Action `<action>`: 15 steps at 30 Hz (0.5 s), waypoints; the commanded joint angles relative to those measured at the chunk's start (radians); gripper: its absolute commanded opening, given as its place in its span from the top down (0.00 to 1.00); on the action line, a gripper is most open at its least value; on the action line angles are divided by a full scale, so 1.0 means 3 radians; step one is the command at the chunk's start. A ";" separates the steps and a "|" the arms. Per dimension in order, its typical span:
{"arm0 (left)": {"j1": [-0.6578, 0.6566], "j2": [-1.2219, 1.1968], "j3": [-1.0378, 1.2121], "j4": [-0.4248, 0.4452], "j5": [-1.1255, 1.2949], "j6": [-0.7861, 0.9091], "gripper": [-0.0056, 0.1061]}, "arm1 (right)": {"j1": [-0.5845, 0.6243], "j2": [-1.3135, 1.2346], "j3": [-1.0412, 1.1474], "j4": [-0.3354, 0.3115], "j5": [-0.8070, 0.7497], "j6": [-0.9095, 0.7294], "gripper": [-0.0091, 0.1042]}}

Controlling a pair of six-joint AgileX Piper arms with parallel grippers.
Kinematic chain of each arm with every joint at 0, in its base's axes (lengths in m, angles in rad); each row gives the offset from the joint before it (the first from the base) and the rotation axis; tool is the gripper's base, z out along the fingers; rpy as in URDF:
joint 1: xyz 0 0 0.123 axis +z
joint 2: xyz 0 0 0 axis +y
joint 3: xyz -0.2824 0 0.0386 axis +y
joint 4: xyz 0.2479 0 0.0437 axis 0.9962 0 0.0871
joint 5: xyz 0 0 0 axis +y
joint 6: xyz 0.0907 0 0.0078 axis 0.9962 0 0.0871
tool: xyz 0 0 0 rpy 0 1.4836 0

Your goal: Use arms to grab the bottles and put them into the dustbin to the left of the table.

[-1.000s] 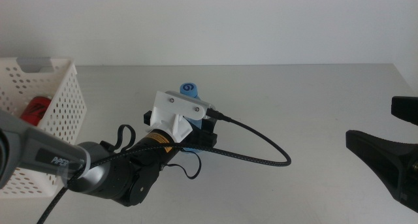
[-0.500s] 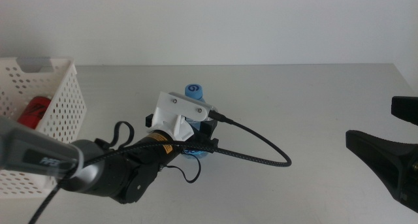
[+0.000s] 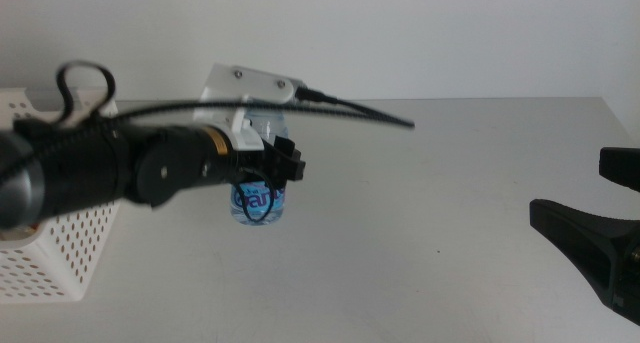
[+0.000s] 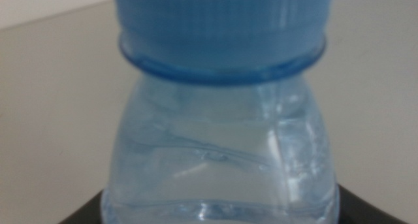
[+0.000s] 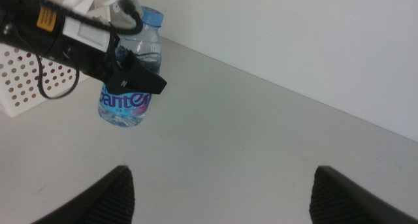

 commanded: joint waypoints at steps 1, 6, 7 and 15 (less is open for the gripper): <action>0.0072 -0.0209 -0.0425 -0.0027 0.0411 -0.0022 0.96 | 0.0013 -0.0004 -0.0104 0.0004 -0.0225 -0.0014 0.15; 0.0298 -0.0203 -0.1213 -0.0012 0.1850 0.0172 0.96 | 0.0013 -0.0004 -0.0104 0.0004 -0.0225 -0.0014 0.15; 0.0343 -0.0198 -0.1337 -0.0003 0.2069 0.0245 0.96 | 0.0013 -0.0004 -0.0104 0.0004 -0.0225 -0.0014 0.15; 0.1038 -0.0110 -0.2213 0.0000 0.3464 0.0638 0.96 | 0.0013 -0.0004 -0.0104 0.0004 -0.0225 -0.0014 0.15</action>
